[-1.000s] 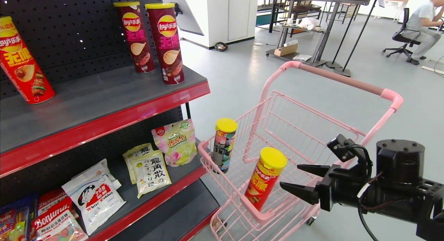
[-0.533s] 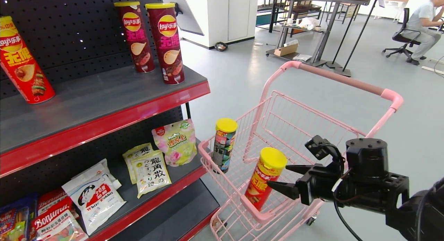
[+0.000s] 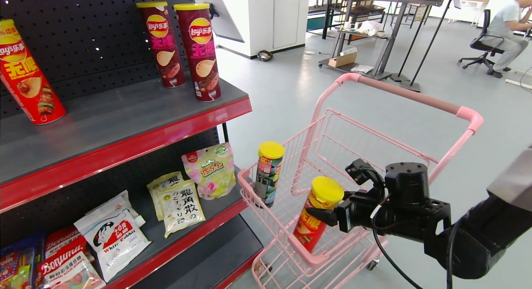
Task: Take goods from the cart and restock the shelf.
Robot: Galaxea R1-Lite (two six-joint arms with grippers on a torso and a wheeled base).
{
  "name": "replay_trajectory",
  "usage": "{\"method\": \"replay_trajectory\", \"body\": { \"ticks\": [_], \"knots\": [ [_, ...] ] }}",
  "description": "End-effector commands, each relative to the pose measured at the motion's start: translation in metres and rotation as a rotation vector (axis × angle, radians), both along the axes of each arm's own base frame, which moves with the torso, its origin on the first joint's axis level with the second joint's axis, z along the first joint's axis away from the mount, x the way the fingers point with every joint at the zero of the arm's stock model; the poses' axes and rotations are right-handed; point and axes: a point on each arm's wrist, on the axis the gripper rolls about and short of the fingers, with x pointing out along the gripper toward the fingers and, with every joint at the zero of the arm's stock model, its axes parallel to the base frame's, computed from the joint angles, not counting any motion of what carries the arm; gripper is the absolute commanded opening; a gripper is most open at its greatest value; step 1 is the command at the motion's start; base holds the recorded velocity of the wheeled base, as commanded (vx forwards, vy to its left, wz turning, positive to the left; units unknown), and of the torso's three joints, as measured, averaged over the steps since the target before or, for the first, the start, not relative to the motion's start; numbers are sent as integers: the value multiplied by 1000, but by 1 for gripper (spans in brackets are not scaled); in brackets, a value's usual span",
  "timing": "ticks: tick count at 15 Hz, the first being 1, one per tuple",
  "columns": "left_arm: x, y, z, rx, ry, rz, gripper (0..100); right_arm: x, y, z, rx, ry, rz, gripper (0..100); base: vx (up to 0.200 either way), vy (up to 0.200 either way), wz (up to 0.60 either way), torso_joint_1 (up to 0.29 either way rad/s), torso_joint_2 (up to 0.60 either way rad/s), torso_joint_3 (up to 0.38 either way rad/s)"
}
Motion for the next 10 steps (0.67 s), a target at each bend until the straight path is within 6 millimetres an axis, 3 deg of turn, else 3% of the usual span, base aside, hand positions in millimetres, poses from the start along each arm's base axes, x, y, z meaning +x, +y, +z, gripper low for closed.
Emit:
{"method": "replay_trajectory", "body": {
  "ticks": [1,5,10],
  "knots": [
    [0,0,0,0,1,0,100,5,10,-5,1,3,23,100,0,0,0,0,0,0],
    [0,0,0,2,1,0,100,14,26,-9,26,17,-12,100,0,0,0,0,0,0],
    [0,0,0,2,1,0,100,28,30,-16,25,9,-28,100,0,0,0,0,0,0]
  ]
}}
